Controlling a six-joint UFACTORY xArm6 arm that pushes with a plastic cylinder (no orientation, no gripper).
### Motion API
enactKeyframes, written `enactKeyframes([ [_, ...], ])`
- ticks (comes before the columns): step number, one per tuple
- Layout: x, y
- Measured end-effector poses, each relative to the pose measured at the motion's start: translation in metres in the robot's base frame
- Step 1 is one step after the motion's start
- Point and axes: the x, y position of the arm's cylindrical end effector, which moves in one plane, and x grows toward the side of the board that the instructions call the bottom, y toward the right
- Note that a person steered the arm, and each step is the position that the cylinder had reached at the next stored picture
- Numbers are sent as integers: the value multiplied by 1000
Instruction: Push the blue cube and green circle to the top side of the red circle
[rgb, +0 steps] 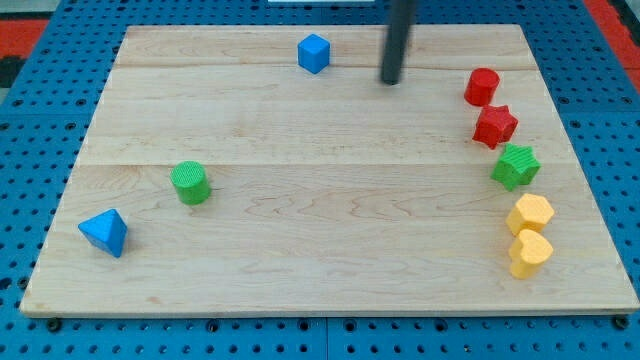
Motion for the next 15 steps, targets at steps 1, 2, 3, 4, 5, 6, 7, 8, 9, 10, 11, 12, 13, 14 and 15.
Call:
enactKeyframes([
  [1, 76, -99],
  [2, 42, -213],
  [3, -42, -187],
  [4, -74, -97],
  [5, -77, -35],
  [6, -75, 43],
  [7, -88, 25],
  [8, -90, 70],
  [9, -61, 89],
  [10, -59, 115],
  [11, -59, 140],
  [12, -58, 72],
  [13, 5, -30],
  [14, 95, -57],
  [15, 180, -105],
])
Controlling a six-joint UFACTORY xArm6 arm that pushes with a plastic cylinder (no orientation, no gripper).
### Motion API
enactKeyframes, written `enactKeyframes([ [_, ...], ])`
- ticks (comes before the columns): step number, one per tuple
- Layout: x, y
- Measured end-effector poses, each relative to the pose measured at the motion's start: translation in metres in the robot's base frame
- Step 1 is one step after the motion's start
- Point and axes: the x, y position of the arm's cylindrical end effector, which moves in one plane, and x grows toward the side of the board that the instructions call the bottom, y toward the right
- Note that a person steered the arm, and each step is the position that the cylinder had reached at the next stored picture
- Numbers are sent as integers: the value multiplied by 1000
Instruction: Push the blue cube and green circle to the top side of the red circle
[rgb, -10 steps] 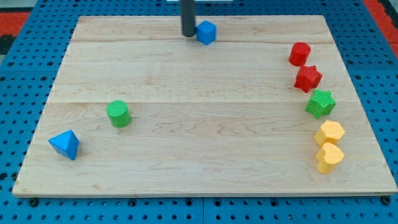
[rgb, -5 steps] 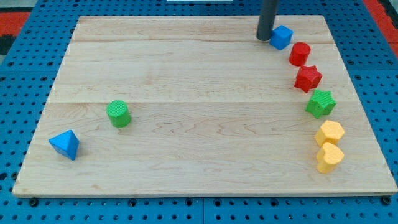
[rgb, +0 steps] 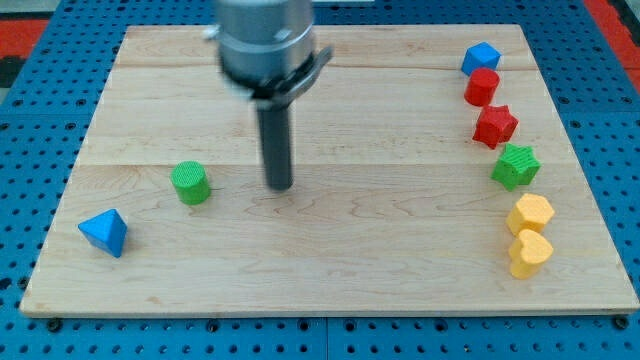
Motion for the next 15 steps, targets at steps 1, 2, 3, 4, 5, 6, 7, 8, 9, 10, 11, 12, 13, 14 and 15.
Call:
enactKeyframes([
  [1, 6, -53],
  [2, -22, -86],
  [3, -77, -81],
  [4, -39, -102],
  [5, -81, -113],
  [6, -133, -55],
  [7, -121, -46],
  [8, -133, -120],
  [9, -191, -86],
  [10, -208, 24],
  [11, -200, 21],
  [12, -158, 33],
  [13, -211, 94],
  [14, -224, 103],
  [15, -236, 97],
])
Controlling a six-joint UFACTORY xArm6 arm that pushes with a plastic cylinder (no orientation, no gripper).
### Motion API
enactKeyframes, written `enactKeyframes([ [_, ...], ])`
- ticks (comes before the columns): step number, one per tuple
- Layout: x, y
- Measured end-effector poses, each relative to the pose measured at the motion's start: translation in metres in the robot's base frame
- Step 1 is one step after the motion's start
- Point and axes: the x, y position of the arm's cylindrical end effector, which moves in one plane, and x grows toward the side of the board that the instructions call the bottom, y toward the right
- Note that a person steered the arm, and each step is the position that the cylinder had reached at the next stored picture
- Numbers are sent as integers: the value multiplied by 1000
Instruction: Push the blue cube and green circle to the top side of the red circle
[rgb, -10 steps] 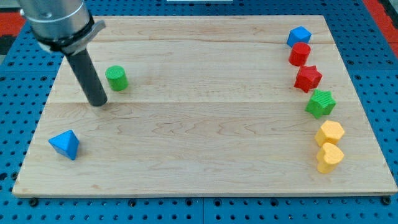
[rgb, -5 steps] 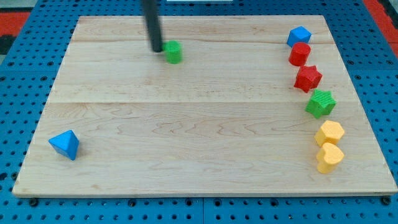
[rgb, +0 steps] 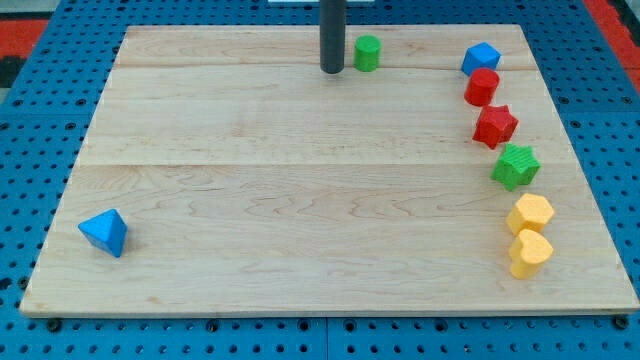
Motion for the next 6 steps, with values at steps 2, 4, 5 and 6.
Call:
enactKeyframes([
  [2, -38, 22],
  [4, -47, 135],
  [5, -36, 104],
  [6, 14, 8],
])
